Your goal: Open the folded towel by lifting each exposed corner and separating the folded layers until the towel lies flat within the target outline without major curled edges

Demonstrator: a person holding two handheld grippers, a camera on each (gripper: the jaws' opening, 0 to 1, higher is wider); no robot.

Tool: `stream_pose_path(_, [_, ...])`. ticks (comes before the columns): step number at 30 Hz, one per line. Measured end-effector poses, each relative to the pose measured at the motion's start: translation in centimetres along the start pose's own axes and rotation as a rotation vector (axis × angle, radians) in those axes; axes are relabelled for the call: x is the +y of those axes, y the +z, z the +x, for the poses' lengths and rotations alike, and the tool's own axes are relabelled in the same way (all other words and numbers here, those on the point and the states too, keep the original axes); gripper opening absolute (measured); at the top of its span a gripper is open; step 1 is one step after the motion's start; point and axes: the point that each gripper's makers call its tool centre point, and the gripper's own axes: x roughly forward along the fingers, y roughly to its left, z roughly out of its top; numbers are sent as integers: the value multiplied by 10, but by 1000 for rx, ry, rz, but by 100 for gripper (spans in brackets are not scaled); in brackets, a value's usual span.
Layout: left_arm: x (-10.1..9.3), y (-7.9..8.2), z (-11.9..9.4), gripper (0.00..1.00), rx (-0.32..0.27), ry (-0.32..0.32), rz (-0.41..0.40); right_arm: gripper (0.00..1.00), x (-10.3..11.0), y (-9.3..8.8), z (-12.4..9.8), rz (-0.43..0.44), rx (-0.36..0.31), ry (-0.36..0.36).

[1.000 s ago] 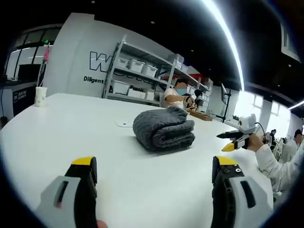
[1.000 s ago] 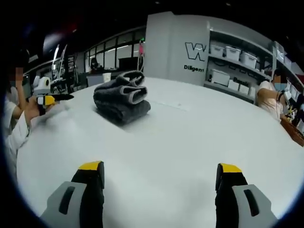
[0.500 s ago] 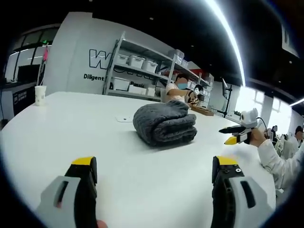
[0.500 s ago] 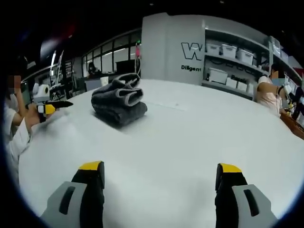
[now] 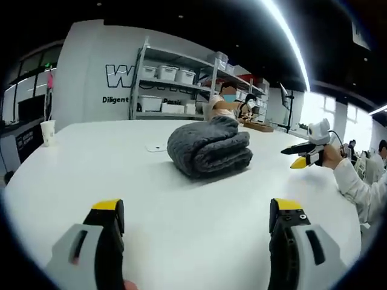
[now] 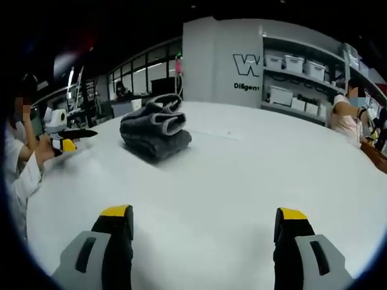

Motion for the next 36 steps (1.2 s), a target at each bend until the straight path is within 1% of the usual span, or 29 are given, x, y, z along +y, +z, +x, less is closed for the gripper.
stream_pose_path(1, [-1,2,-1,98,-9,-20,-22,97,-2,-2,1,4,5,-3])
stream_pose_path(2, [0,2,-1,98,-11,-25,-30,97,-2,-2,1,8,6,-3])
stream_pose_path(5, [5,3,-1,98,-6,-9,-44,97,-4,-3,1,26,5,4])
stream_pose_path(8, [9,8,1,97,-11,-2,-62,97,-4,-1,0,35,-1,4])
stream_pose_path(11, [11,20,4,96,-14,14,-66,97,-4,3,-3,32,-16,5])
stream_pose_path(13, [10,26,7,96,-7,21,-51,97,-3,5,-4,37,-27,9])
stream_pose_path(16, [2,42,13,97,-5,8,-30,97,-4,5,-5,45,-29,10])
stream_pose_path(23, [-14,84,26,96,-32,-2,20,96,-6,6,-6,64,-41,14])
stream_pose_path(27, [-25,95,36,96,-24,-15,50,96,-6,8,-7,65,-48,15])
stream_pose_path(32, [-44,110,57,95,-23,-51,59,96,-7,9,-8,69,-55,14])
stream_pose_path(33, [-46,111,58,95,-24,-54,61,96,-7,9,-9,71,-56,13])
stream_pose_path(36, [-55,118,73,94,-24,-68,63,96,-10,9,-9,77,-58,9])
